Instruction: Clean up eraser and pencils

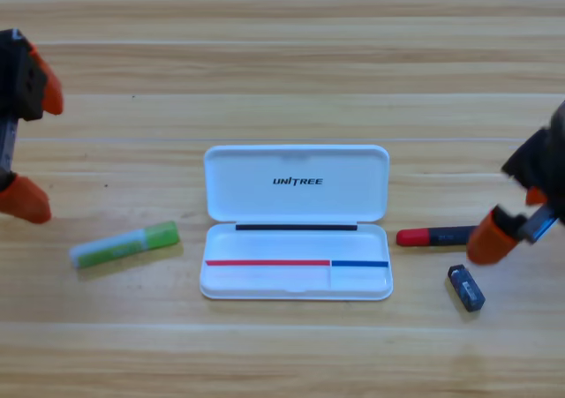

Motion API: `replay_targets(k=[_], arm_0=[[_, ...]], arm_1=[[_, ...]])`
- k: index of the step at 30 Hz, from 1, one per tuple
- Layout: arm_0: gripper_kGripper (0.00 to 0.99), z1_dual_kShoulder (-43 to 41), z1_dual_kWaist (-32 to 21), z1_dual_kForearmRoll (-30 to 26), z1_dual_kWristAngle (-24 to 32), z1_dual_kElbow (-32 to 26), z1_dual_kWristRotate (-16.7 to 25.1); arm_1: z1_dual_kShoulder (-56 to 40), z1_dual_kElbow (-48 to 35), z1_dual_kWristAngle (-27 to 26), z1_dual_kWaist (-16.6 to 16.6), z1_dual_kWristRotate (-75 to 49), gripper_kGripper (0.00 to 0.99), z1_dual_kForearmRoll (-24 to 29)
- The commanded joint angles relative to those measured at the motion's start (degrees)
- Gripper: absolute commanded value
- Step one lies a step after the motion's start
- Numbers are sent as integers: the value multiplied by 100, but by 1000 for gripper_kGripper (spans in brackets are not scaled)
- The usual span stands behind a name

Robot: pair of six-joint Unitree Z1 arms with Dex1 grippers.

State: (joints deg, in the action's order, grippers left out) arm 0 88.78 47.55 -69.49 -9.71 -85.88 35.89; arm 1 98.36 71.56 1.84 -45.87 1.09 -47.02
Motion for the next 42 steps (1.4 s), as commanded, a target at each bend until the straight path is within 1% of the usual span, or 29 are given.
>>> replay_targets(k=[1, 4, 6, 10, 13, 15, 21, 25, 28, 31, 32, 33, 36, 37, 40, 42], arm_0=[[990, 719, -950, 15, 163, 116, 138], [989, 1027, -1293, 15, 365, -16, 138], [989, 1220, -1468, 15, 391, -122, 41], [990, 1484, -1670, 24, 488, -262, -135], [990, 1563, -1697, 41, 584, -262, -205], [990, 1572, -1697, 68, 620, -218, -214], [990, 1554, -1688, 138, 874, -87, -161], [990, 1581, -1679, 235, 874, 45, -135], [990, 1660, -1688, 331, 874, 37, -126], [990, 1748, -1688, 490, 866, 1, -135], [990, 1783, -1688, 560, 848, -7, -144], [990, 1809, -1688, 613, 830, -7, -152], [990, 1915, -1688, 762, 822, 10, -170], [990, 1959, -1688, 824, 822, 28, -170], [990, 2108, -1688, 1061, 795, 124, -196], [990, 2213, -1688, 1228, 769, 204, -205]], arm_1=[[957, 209, -228, 123, 506, 980, -176], [1282, 253, -272, 158, 1025, 983, -176], [1493, 341, -263, 167, 1209, 977, -176], [1862, 508, -114, 202, 1403, 951, -176], [1985, 526, -96, 246, 1508, 946, -167], [2029, 543, -96, 272, 1552, 922, -167], [2222, 570, -61, 351, 1693, 922, -167], [2328, 579, -61, 351, 1737, 920, -158], [2425, 605, -61, 351, 1737, 877, -158], [2495, 605, -70, 351, 1728, 784, -150], [2504, 596, -96, 351, 1728, 726, -150], [2513, 579, -123, 351, 1728, 604, -150], [2513, 535, -131, 351, 1728, 87, -150], [2504, 517, -123, 351, 1728, 0, -150], [2486, 438, -123, 386, 1728, 0, -185], [2460, 473, -131, 413, 1728, 0, -308]])
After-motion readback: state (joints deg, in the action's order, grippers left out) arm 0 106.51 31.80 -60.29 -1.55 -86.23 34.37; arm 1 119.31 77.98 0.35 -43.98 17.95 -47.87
